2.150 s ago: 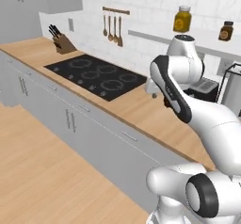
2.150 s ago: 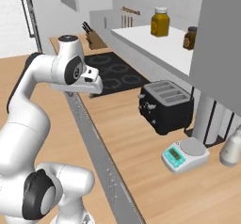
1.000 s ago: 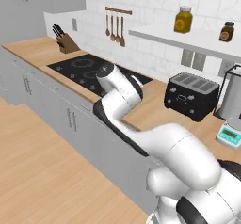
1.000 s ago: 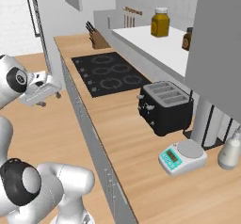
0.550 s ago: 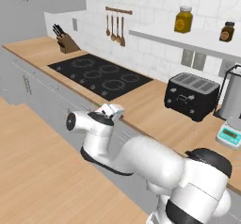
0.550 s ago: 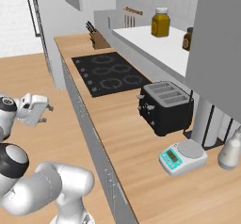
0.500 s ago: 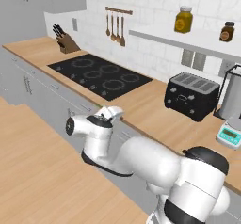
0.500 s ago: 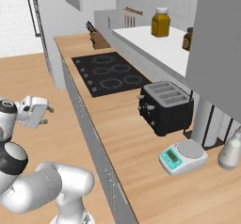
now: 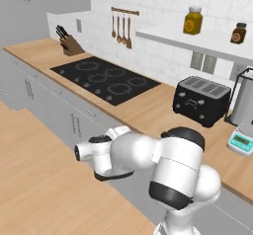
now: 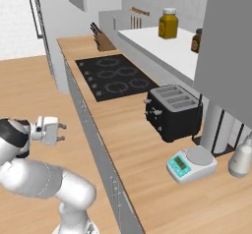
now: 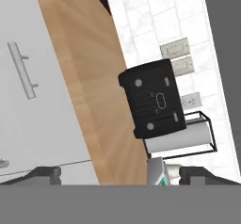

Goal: Take a straw from the drawer in front and place it inside the glass cup on the dining counter.

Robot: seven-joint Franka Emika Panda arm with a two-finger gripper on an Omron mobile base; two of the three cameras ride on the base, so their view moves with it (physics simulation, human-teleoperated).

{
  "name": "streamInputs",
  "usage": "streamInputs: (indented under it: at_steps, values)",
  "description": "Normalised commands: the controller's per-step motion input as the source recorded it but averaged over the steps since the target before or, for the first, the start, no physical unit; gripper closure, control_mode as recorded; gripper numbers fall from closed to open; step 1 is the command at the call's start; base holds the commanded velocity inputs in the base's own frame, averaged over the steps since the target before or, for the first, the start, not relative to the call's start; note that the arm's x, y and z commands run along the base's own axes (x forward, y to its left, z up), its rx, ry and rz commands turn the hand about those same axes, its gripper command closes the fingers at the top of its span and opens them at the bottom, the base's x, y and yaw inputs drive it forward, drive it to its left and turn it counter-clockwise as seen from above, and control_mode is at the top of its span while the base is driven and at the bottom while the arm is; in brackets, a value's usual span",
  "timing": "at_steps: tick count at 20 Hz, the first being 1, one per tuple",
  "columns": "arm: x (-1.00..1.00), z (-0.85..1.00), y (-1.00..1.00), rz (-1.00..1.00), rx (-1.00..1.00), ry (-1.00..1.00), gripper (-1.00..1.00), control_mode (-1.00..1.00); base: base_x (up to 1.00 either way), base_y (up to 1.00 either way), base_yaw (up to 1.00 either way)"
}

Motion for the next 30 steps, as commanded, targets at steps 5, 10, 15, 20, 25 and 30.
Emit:
streamInputs:
  at_steps: [5, 10, 15, 20, 25, 30]
  values:
    - [0.27, -0.49, -0.37, -0.15, -0.09, 0.0, -1.0, -1.0, 0.0, 0.0, 0.0]
    - [0.23, -0.38, -0.35, -0.13, -0.05, 0.0, -1.0, -1.0, 0.0, 0.0, 0.0]
    - [0.06, -0.32, -0.32, -0.09, -0.03, 0.0, -1.0, -1.0, 0.0, 0.0, 0.0]
    - [0.1, -0.37, -0.35, 0.0, 0.0, 0.0, -1.0, -1.0, 0.0, 0.0, 0.0]
    - [0.18, -0.34, -0.33, 0.13, 0.0, -0.05, -1.0, -1.0, 0.0, 0.0, 0.0]
    - [0.4, -0.24, -0.11, 0.22, 0.0, -0.04, -1.0, -1.0, 0.0, 0.0, 0.0]
